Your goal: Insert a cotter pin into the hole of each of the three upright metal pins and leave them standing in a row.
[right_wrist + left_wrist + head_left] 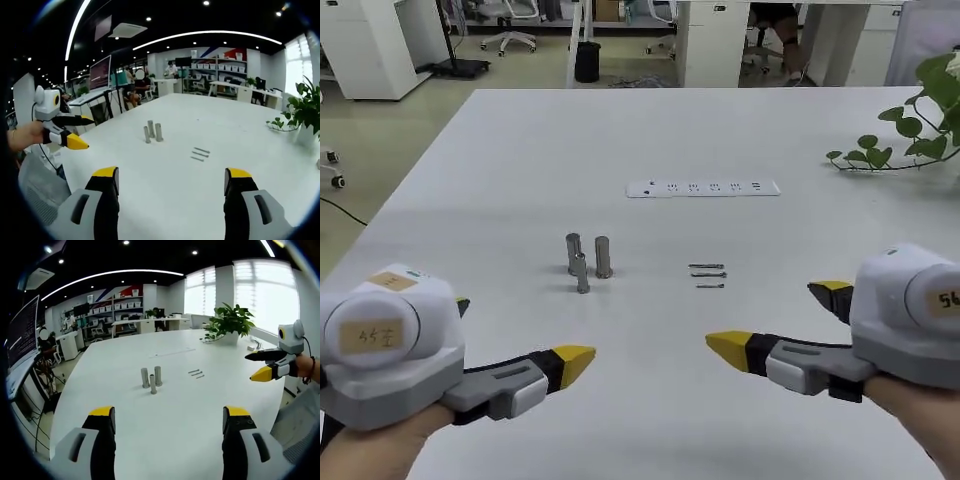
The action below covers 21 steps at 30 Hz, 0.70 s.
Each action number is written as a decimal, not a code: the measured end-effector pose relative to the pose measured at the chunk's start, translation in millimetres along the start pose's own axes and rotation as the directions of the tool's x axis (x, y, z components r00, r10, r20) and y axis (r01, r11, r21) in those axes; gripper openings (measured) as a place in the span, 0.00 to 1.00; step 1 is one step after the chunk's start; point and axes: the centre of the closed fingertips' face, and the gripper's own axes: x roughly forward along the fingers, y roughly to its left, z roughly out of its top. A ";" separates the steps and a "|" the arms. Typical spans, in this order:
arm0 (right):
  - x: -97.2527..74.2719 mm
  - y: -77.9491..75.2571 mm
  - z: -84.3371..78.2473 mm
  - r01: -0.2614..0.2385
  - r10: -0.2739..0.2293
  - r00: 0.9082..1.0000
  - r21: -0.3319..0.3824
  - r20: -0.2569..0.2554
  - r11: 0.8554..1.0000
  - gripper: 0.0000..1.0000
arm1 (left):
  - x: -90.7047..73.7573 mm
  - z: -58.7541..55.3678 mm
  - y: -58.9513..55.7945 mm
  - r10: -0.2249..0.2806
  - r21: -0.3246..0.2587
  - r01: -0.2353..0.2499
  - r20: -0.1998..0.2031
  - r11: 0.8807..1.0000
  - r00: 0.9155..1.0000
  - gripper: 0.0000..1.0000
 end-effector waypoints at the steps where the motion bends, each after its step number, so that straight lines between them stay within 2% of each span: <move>1: 0.0 0.3 1.0 -0.001 0.001 1.000 0.004 0.005 1.000 0.85 | -0.3 0.1 0.3 0.000 0.001 0.000 0.000 1.000 1.000 0.87; 21: 0.4 -1.6 0.3 0.007 -0.007 1.000 -0.008 0.007 1.000 0.82 | -5.1 1.2 9.5 0.027 0.003 -0.027 0.014 1.000 1.000 0.85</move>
